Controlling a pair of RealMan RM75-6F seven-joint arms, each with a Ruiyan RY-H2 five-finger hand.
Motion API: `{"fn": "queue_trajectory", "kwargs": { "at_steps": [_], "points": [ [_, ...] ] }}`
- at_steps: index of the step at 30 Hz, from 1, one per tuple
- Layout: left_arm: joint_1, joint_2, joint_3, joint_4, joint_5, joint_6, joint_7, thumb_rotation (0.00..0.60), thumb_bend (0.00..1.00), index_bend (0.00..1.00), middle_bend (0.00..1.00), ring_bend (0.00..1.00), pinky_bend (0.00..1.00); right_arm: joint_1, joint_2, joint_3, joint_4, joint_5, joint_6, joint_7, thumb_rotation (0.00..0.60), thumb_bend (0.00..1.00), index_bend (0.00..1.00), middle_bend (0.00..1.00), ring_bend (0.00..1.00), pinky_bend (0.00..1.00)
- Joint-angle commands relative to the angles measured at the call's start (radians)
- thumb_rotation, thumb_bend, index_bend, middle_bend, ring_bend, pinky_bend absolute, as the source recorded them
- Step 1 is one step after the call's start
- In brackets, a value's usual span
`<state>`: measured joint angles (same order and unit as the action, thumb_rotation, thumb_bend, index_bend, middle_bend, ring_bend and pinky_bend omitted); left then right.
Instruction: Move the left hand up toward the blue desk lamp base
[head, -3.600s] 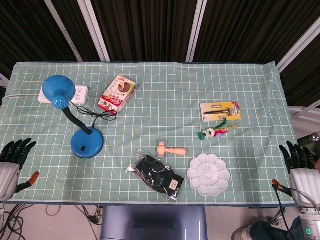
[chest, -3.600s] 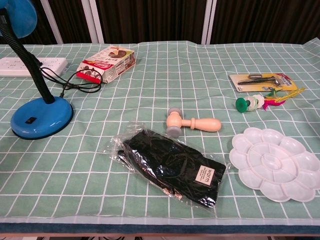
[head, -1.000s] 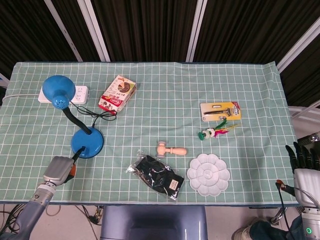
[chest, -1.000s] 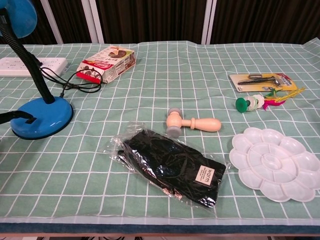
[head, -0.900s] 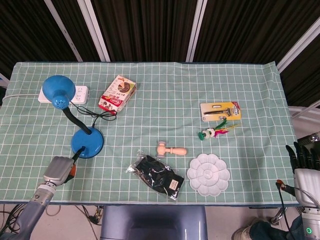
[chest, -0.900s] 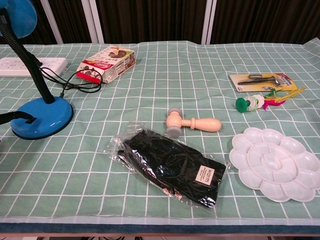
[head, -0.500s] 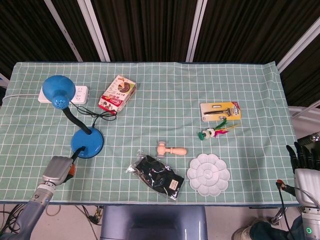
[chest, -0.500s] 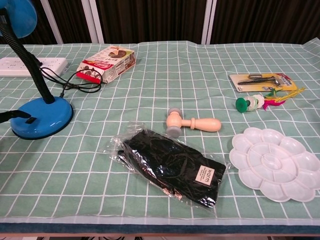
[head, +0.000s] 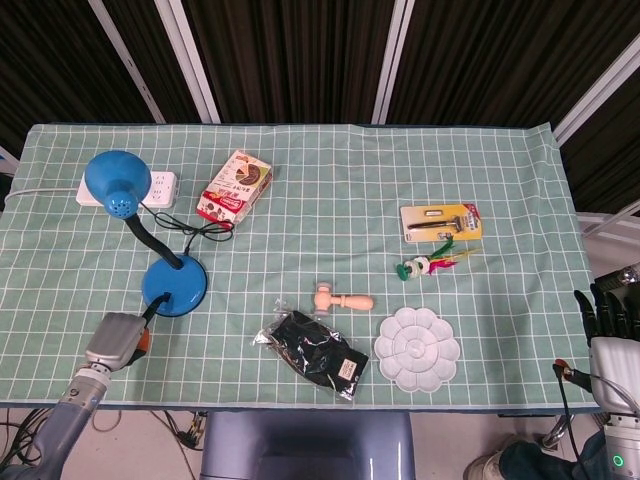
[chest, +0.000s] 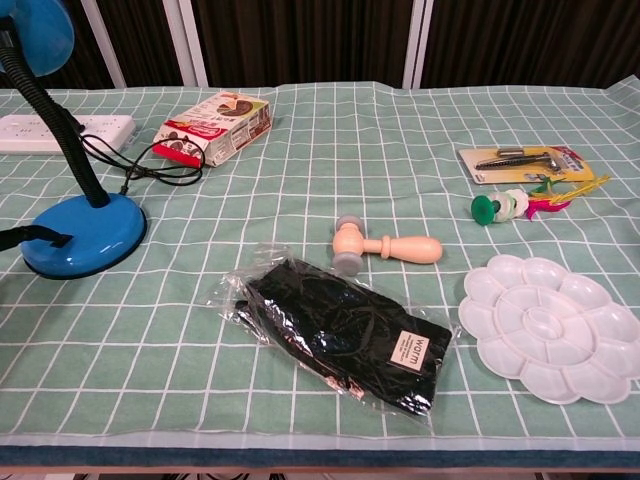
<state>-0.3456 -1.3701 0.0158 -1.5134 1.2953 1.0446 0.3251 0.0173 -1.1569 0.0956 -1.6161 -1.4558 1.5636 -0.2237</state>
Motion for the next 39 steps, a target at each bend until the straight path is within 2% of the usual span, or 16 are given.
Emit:
{"fn": "queue_trajectory", "kwargs": {
  "at_steps": [1, 9, 20, 30, 34, 39],
  "points": [
    [-0.001, -0.001, 0.002, 0.001, -0.001, -0.001, 0.003, 0.6, 0.89, 0.03, 0.83, 0.84, 0.91, 0.0, 0.0, 0.0, 0.0, 0.0, 0.0, 0.0, 0.6, 0.15, 0.08, 0.05, 0.03, 0.0],
    [-0.004, -0.005, 0.009, 0.008, -0.009, -0.009, 0.012, 0.6, 0.89, 0.05, 0.83, 0.84, 0.91, 0.0, 0.0, 0.001, 0.0, 0.001, -0.001, -0.001, 0.6, 0.15, 0.08, 0.05, 0.03, 0.0],
    [-0.001, -0.011, 0.013, 0.017, -0.014, 0.001, 0.026, 0.6, 0.89, 0.17, 0.82, 0.84, 0.91, 0.0, -0.001, 0.0, 0.001, 0.001, -0.001, 0.0, 0.6, 0.15, 0.08, 0.05, 0.03, 0.0],
    [0.002, -0.027, 0.019, 0.042, -0.02, 0.006, 0.045, 0.6, 0.89, 0.2, 0.82, 0.84, 0.91, 0.0, -0.002, 0.001, 0.001, 0.002, -0.002, 0.0, 0.6, 0.15, 0.08, 0.05, 0.03, 0.0],
    [0.012, -0.023, 0.017, 0.031, 0.0, 0.049, 0.053, 0.6, 0.89, 0.19, 0.82, 0.84, 0.91, 0.001, -0.002, 0.001, 0.002, 0.002, -0.002, 0.0, 0.6, 0.15, 0.08, 0.05, 0.03, 0.0],
    [0.051, 0.001, 0.006, -0.024, 0.056, 0.182, 0.068, 0.6, 0.83, 0.18, 0.76, 0.78, 0.88, 0.001, -0.002, 0.001, 0.002, 0.002, -0.003, 0.0, 0.6, 0.15, 0.08, 0.05, 0.03, 0.0]
  ]
}}
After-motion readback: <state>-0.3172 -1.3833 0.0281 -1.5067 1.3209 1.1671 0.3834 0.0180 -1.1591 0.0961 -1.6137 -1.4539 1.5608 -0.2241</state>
